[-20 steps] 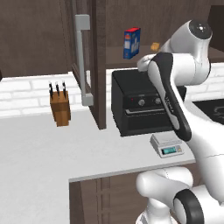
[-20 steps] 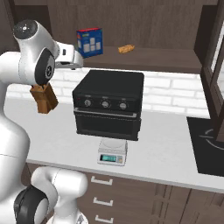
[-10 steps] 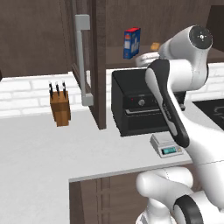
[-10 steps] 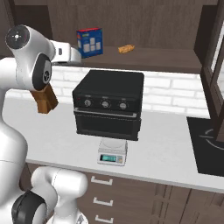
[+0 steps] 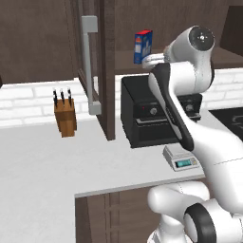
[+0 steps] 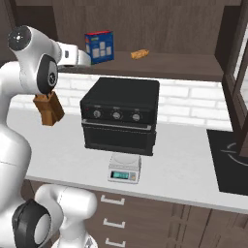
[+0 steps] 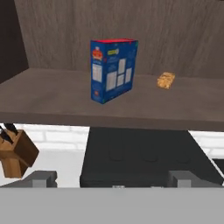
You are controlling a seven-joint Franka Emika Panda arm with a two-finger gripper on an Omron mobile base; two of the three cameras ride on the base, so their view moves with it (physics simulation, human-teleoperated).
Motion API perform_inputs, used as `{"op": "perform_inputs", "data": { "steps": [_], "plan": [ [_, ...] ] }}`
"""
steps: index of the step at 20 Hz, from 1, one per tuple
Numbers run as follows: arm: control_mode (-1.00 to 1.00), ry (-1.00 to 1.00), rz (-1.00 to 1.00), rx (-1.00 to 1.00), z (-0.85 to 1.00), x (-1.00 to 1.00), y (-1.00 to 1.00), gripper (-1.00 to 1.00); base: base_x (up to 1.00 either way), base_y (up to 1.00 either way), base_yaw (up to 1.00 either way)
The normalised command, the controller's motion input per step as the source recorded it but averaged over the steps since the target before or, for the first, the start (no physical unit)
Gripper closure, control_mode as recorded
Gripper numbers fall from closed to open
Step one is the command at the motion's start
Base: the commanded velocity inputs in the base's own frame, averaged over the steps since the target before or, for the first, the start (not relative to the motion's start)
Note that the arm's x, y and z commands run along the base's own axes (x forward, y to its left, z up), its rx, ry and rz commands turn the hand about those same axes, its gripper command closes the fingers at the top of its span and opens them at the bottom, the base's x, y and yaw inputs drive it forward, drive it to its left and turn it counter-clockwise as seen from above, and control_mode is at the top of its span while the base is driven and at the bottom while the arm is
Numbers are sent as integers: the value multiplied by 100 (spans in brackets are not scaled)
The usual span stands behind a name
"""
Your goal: Pick the boxed food and place it on the digital scale for weighing, and close the cabinet.
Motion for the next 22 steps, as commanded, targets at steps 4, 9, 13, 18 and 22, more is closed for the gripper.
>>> {"op": "perform_inputs", "data": {
  "steps": [4,9,13,18,22],
  "plan": [
    [-100,0,-2,0,7,24,2,-100,0,0,0],
    [-100,0,-5,0,16,24,7,-100,0,0,0],
    [-100,0,-6,0,18,23,7,-100,0,0,0],
    [-100,-3,-4,1,2,24,10,-100,0,0,0],
    [-100,-3,0,3,0,41,15,-100,0,0,0]
  ]
}}
